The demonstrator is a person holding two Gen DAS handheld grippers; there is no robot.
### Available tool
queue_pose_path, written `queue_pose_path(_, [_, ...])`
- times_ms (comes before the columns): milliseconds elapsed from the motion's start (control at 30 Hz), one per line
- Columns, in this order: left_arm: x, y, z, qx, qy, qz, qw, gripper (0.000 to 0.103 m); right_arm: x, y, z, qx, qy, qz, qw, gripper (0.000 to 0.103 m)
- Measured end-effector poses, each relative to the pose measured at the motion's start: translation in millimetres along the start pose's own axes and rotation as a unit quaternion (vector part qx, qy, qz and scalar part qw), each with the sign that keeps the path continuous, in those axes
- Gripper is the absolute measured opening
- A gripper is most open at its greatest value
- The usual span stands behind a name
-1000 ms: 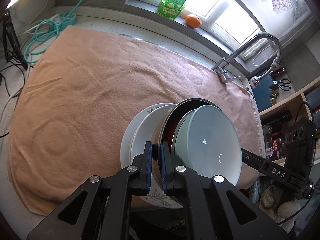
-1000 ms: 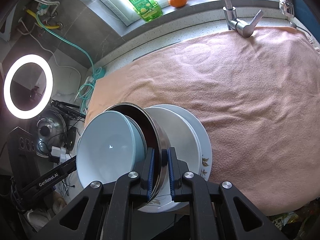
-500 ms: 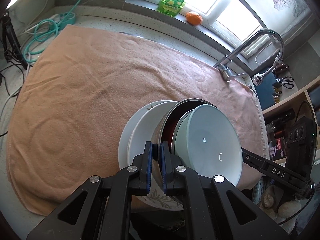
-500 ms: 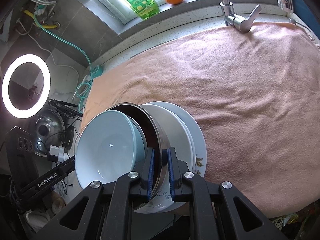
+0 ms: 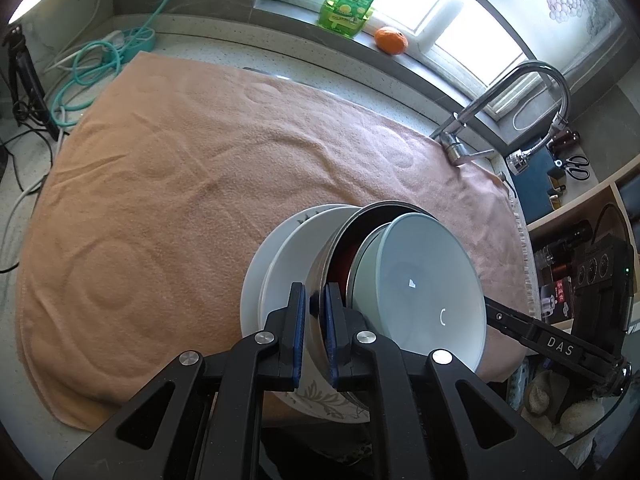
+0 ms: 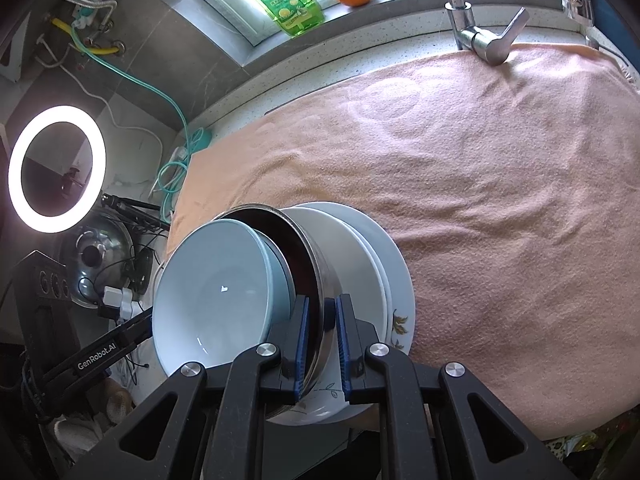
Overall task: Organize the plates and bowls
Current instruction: 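Lower the nested bowls with both tools onto the floral-rimmed white plates, then open both tools to release the steel bowl on the plates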
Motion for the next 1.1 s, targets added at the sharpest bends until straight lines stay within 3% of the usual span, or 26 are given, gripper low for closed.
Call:
queue_pose_path(633, [5,25,1,-0.039,0.008,-0.042,0.9983,0.014,0,32,-7,0.013,0.028,-0.046,0.998,0.017])
queue_pose_path(800, [9,40,2,-0.05,0.011,-0.059,0.997,0.014,1,42,-2,0.027,0.055,-0.069,0.996,0.028])
queue_pose_path(1100, [19,62,-6,-0.061,0.008,-0.085,0.9945,0.014,9,55,7,0.028,0.082,-0.102,0.991,0.029])
Point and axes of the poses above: each gripper's, at about its wrist camera, not at the fingertips, and y roughly against the way its jaws point, z to its left, x to its underside, the point moved 4 cm from there along -y, roughly the way its jaws point, and after that the axes turned 6 degrees about -y, right-handed, at the moved point
